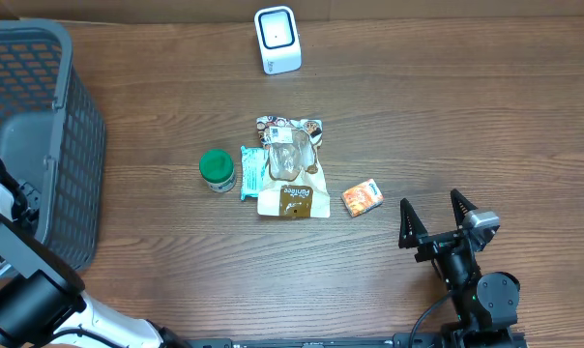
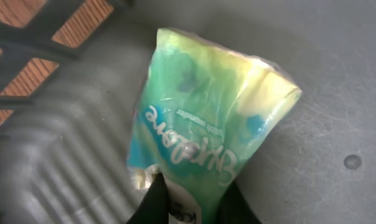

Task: Scan the item barcode
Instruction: 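Grasp the green-and-white Kleenex tissue pack in the basket with the left gripper, then lift the green tissue pack out and set it beside the orange pack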

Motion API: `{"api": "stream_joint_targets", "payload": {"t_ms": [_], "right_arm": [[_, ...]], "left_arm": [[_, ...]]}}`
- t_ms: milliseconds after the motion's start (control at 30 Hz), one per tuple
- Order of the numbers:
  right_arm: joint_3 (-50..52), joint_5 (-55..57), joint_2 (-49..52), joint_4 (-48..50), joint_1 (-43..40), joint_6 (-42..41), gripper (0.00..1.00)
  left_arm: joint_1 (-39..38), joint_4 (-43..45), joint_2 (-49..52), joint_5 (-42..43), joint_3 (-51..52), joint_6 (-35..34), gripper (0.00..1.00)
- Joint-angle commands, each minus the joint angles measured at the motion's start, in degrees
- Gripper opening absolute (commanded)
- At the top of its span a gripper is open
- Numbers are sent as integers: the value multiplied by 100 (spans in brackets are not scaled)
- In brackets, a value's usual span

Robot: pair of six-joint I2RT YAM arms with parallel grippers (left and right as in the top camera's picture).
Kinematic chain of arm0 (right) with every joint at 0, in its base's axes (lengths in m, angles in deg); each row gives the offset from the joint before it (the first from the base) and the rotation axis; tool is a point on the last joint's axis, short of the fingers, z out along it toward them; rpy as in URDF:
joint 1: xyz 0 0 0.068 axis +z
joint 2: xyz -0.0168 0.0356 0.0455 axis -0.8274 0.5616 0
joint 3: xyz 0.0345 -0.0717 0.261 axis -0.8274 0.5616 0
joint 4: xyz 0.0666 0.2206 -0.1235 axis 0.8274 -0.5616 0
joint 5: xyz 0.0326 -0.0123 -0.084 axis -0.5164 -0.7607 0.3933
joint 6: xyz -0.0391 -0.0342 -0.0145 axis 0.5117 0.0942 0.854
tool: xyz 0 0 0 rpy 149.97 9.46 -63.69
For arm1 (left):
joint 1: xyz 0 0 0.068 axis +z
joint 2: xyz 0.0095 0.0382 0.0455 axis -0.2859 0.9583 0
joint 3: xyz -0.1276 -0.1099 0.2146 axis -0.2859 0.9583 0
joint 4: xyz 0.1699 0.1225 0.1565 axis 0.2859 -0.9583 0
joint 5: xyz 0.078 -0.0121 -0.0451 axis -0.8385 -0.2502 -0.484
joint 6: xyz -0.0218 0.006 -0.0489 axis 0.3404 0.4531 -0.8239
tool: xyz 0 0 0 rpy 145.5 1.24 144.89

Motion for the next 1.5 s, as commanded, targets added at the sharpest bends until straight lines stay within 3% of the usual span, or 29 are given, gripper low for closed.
{"api": "stream_joint_targets", "payload": {"t_ms": [0,267,467,600,867,1167,1467], "right_arm": [[63,48,-20,24,-15,28,100],[63,48,-20,24,-15,28,100],[63,48,-20,24,-15,28,100],[63,48,-20,24,-15,28,100],[63,48,-20,24,-15,28,100],[63,48,-20,24,-15,28,100],[63,50,-20,24,-15,28,100]], "left_arm": [[-48,-197,350,339,90,2,4],[-79,-1873,286,533,-1119,-380,4],[-205,-3108,-85,1375,-2514,-638,4],[-339,-3348,-605,2098,-2997,-675,4],[-964,-3276,-2146,3206,-3025,-673,4],[-2800,-3458,-3556,3154,-3025,-608,4],[-5077,-3860,-3458,2747,-2780,-684,4]]}}
